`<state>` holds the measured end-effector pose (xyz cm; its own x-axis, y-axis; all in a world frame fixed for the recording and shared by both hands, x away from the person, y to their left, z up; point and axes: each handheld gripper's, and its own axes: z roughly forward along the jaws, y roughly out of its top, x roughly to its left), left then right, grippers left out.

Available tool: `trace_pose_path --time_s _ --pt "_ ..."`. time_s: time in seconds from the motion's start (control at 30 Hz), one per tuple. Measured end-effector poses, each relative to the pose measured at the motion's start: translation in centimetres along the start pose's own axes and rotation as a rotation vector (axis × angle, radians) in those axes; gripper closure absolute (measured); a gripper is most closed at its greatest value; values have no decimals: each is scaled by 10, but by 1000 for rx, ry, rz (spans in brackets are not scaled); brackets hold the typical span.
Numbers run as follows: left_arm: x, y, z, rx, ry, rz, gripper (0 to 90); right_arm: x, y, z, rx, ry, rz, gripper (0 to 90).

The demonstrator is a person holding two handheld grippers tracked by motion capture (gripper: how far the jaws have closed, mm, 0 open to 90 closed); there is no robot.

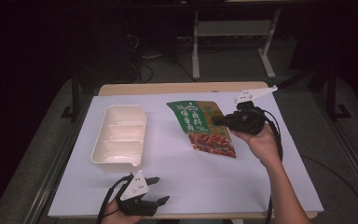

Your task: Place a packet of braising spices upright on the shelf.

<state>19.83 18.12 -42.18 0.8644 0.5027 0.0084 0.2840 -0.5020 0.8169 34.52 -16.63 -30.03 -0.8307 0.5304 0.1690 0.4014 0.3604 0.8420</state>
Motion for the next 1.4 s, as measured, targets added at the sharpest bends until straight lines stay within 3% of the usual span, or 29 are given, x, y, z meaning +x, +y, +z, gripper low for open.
trace_pose_path --time_s 0.57,1.07,1.4 --pt "4 -5 -6 -23 7 -14 201 15 32 20 -52 18 -33 900" --pt "4 -7 -8 -40 4 8 193 28 63 39 -73 36 -78 900" --pt "7 -9 -9 -62 11 -8 190 35 85 57 -82 64 -92 900"
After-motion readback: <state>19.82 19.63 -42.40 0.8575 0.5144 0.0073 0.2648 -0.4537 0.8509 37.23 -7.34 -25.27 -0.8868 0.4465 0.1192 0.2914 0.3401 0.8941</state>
